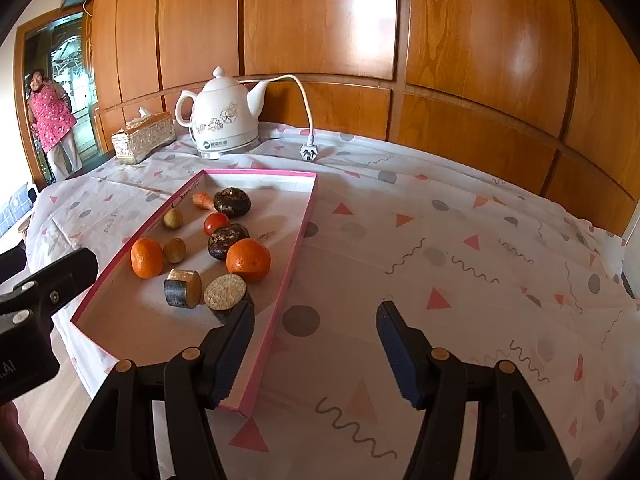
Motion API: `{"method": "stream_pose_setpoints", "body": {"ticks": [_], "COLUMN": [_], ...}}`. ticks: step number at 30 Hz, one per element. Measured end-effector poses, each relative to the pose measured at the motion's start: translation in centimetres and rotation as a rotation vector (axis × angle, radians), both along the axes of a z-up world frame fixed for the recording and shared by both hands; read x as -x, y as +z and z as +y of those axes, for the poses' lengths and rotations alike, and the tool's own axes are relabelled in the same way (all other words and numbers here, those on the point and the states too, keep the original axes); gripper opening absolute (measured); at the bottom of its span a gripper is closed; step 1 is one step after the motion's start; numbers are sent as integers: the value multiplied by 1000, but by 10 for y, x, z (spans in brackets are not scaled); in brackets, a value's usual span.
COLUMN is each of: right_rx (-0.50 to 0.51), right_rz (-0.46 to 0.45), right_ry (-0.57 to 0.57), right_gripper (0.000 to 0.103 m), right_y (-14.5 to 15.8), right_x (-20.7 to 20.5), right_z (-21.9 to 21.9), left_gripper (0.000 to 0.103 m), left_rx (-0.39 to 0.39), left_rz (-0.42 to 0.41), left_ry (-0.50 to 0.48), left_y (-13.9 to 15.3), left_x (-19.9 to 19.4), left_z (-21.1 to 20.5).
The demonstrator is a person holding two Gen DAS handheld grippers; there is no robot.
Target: Organize fruits
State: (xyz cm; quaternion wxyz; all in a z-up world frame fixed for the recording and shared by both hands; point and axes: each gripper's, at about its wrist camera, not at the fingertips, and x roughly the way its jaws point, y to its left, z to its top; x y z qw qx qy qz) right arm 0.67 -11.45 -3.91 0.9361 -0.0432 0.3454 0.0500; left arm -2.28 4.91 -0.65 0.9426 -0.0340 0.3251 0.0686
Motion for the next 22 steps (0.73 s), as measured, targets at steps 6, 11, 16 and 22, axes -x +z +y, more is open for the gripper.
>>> {"method": "stream_pose_setpoints", "body": {"ticks": [6, 11, 16, 22], "right_rx": [12, 13, 13, 12], "right_rz": [-3, 0, 0, 6], "right_ry": [12, 11, 9, 18], "right_gripper": [65, 65, 65, 65], "right_y": [0, -1, -1, -3], "right_x": [0, -1, -1, -1], "right_z": [4, 5, 5, 5], "left_gripper": [103, 103, 103, 100], "left_rx": [19, 23, 33, 71], "left_rz": [0, 2, 4, -2], "left_ry": [5, 5, -7, -13], "left_y": [-1, -1, -2, -4], "left_x": [0, -1, -1, 0], "left_z": [4, 4, 4, 7]}}
